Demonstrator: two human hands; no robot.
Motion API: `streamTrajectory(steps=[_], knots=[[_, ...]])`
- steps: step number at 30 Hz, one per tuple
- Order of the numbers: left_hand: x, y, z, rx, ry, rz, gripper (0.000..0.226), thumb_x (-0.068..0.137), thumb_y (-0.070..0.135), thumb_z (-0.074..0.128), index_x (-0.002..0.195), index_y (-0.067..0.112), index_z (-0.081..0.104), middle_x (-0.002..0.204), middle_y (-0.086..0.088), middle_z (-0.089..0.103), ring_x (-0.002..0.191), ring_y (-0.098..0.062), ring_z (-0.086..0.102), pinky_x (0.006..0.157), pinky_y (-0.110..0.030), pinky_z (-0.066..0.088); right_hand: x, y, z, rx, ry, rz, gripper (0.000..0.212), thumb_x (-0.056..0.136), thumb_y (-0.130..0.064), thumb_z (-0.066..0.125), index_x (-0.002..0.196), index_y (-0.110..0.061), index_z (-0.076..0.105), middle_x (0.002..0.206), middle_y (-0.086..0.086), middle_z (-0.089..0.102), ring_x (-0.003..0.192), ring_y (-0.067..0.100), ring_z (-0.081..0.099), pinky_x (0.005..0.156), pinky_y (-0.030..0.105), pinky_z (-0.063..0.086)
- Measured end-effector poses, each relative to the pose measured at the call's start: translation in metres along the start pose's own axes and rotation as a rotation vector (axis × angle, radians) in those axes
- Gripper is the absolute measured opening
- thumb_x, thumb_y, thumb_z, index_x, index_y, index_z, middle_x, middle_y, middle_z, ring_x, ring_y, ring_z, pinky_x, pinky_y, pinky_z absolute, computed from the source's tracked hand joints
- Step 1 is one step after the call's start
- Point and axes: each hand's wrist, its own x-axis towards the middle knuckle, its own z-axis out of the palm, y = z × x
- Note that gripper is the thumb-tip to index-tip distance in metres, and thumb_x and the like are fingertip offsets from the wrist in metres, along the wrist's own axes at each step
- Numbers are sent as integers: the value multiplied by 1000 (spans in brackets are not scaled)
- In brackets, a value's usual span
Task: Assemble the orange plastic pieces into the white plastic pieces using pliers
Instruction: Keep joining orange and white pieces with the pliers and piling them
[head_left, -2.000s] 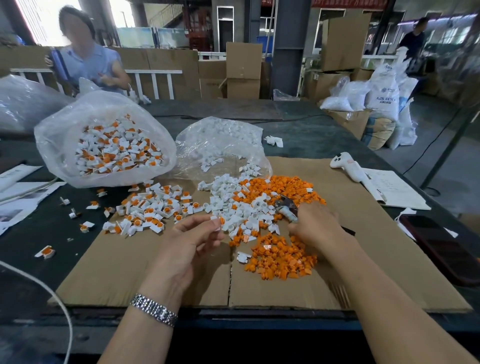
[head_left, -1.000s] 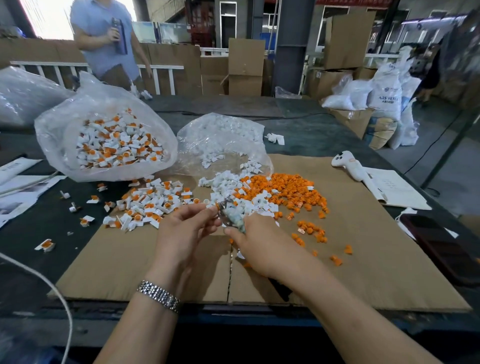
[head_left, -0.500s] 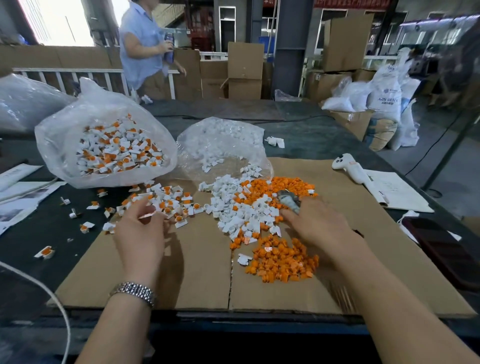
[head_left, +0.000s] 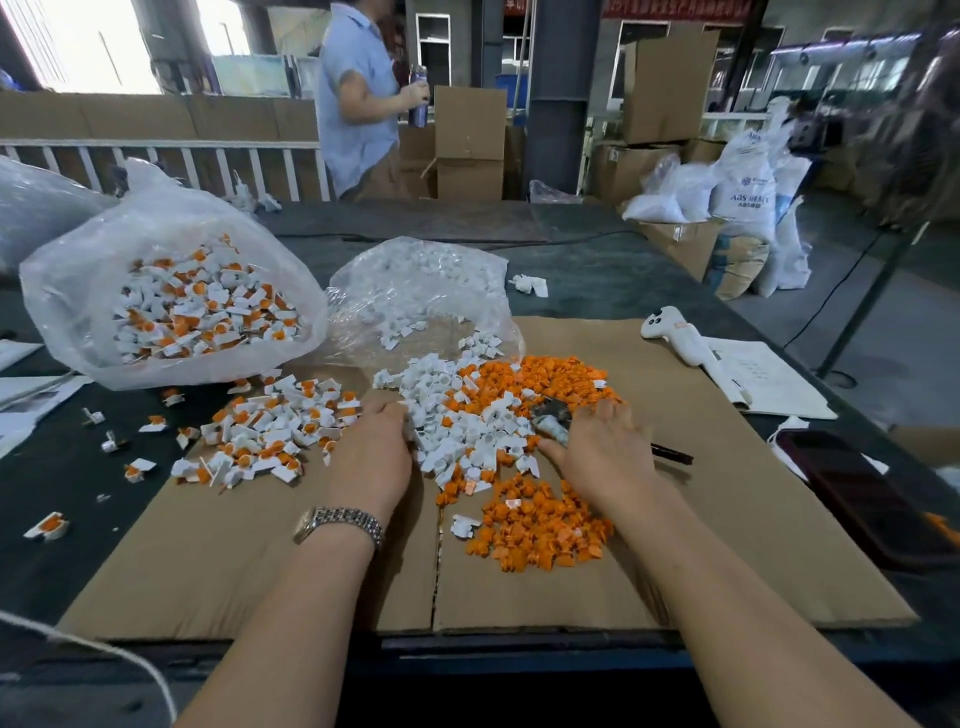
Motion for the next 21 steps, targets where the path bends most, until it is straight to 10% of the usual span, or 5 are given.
streamTrajectory(steps=[9,15,21], knots=[[-1,-16,4,115,90,11,29,108,24,45,111,10,71,101,-7,63,81,-22,56,71,-33,47,-10,-4,-11,67,71,-70,60,98,-60,45,134,-13,49,138,14,43,131,33,39,105,51,38],[-6,-21,10,46,103,86,25,106,20,52,94,8,71,91,-1,50,73,-13,43,67,-27,37,-37,-42,-32,358,73,-502,17,97,-33,63,111,-24,65,108,-2,62,104,17,58,96,42,47],[-7,-18,-1,60,119,0,29,106,27,48,96,13,71,89,-2,59,77,-15,49,64,-27,38,-47,-75,-16,135,36,-681,21,101,-29,55,119,-24,66,113,4,53,103,24,55,91,38,37]])
